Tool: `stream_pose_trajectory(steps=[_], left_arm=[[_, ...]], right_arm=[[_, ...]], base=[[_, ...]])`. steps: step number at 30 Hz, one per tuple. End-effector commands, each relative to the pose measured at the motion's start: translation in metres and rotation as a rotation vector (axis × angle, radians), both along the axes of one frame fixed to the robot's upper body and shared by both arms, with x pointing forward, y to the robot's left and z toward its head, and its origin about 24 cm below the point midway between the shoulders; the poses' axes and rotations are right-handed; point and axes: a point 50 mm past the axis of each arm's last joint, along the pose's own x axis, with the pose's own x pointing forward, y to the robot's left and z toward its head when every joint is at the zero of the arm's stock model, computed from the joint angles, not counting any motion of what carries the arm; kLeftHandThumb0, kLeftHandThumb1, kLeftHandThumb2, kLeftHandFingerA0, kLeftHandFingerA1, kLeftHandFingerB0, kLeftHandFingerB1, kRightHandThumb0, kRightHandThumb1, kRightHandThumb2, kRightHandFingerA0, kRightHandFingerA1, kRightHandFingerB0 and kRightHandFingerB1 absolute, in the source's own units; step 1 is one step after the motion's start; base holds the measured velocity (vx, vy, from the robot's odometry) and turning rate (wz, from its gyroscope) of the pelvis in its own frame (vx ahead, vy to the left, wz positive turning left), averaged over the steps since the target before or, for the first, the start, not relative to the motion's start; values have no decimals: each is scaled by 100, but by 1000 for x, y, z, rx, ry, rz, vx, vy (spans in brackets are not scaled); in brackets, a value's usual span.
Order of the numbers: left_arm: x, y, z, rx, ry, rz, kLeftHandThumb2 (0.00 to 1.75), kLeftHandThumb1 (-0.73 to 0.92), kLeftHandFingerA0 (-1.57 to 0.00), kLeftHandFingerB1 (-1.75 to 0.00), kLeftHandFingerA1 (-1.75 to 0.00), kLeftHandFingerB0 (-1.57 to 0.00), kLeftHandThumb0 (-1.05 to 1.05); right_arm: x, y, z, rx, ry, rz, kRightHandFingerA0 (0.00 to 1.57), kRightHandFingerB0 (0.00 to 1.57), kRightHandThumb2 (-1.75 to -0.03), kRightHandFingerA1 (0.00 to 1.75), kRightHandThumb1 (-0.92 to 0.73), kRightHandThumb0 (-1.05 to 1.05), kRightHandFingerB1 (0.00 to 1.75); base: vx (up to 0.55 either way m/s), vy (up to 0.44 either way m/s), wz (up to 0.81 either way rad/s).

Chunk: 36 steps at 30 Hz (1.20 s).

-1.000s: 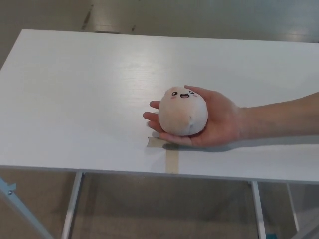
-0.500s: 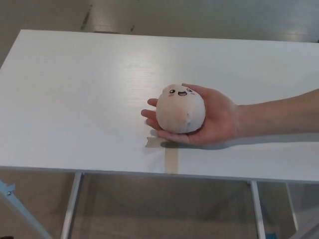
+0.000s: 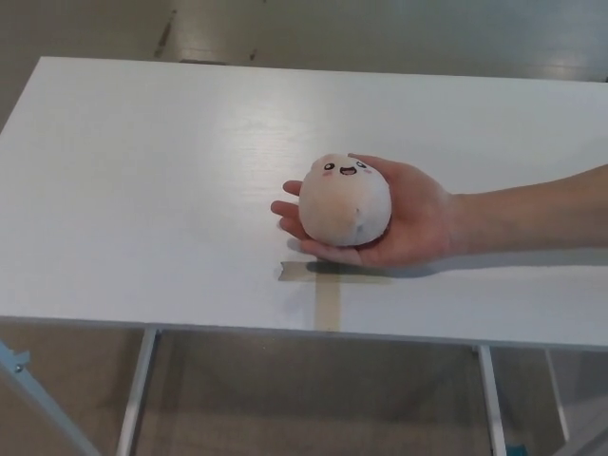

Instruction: Use the left hand to take the pink dumpling toy on a person's hand and put it on the desk.

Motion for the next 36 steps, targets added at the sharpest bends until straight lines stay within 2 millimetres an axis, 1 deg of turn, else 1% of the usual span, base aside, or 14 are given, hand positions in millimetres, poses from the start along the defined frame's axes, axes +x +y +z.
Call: stream_pose_trajectory(steps=[1, 8, 10, 12, 13, 14, 16, 17, 24, 25, 26, 27, 31, 36], left_arm=[[-39, -29, 181, 119, -617, -423, 64, 38, -37, -39, -47, -28, -47], [-32, -54, 255, 236, -954, -539, 65, 36, -38, -39, -46, -30, -49], [-30, -57, 261, 244, -977, -553, 65, 36, -38, -39, -46, -31, -49], [-24, -64, 275, 263, -1020, -587, 65, 36, -39, -39, -46, -32, -49], [-24, -64, 275, 263, -1020, -587, 65, 36, -39, -39, -46, -32, -49], [-12, -76, 294, 317, -1073, -635, 65, 36, -41, -39, -47, -32, -51], [-4, -81, 302, 342, -1091, -659, 65, 35, -41, -40, -48, -32, -50], [8, -86, 311, 358, -1096, -693, 53, 39, -44, -33, -42, -36, -43], [51, -111, 333, 428, -1049, -787, 53, 42, -45, -32, -39, -35, -47], [62, -120, 338, 456, -1029, -814, 66, 38, -40, -39, -46, -30, -54], [69, -126, 341, 473, -1011, -831, 66, 38, -38, -39, -44, -29, -54], [69, -126, 341, 473, -1011, -831, 66, 38, -38, -39, -44, -29, -54], [104, -152, 348, 522, -935, -890, 67, 39, -36, -38, -44, -28, -54], [135, -173, 345, 556, -868, -941, 67, 39, -34, -38, -44, -27, -55]], right_arm=[[-2, -5, 1, -28, 28, 2, 72, 57, -60, 47, -67, -23, 42], [-3, -6, 1, -24, 23, -3, 73, 58, -59, 47, -67, -22, 43], [-4, -7, 1, -23, 22, -4, 73, 58, -59, 47, -67, -22, 43], [-3, -6, 1, -22, 17, -8, 73, 58, -59, 47, -67, -22, 43], [-3, -6, 1, -22, 17, -8, 73, 58, -59, 47, -67, -22, 43], [-3, -7, 1, -22, 19, -9, 73, 58, -59, 47, -67, -22, 43], [-4, -7, 1, -24, 23, -3, 73, 58, -59, 47, -67, -22, 43], [-4, -7, 0, -26, 25, -1, 72, 57, -60, 47, -67, -22, 42], [-2, -9, 2, -25, 18, -10, 71, 56, -60, 46, -67, -23, 42], [-1, -8, 2, -25, 18, -9, 71, 56, -60, 47, -67, -23, 42], [-2, -8, 2, -24, 18, -7, 71, 56, -59, 47, -67, -23, 42], [-2, -8, 2, -24, 18, -7, 71, 56, -59, 47, -67, -23, 42], [-1, -7, 2, -21, 19, -8, 72, 57, -59, 46, -67, -23, 42], [2, -8, 3, -29, 15, -5, 71, 56, -60, 46, -67, -22, 42]], base=[[0, 0, 0], [0, 0, 0], [0, 0, 0], [0, 0, 0], [0, 0, 0], [0, 0, 0], [0, 0, 0], [0, 0, 0], [0, 0, 0], [0, 0, 0], [0, 0, 0], [0, 0, 0], [0, 0, 0], [0, 0, 1]])
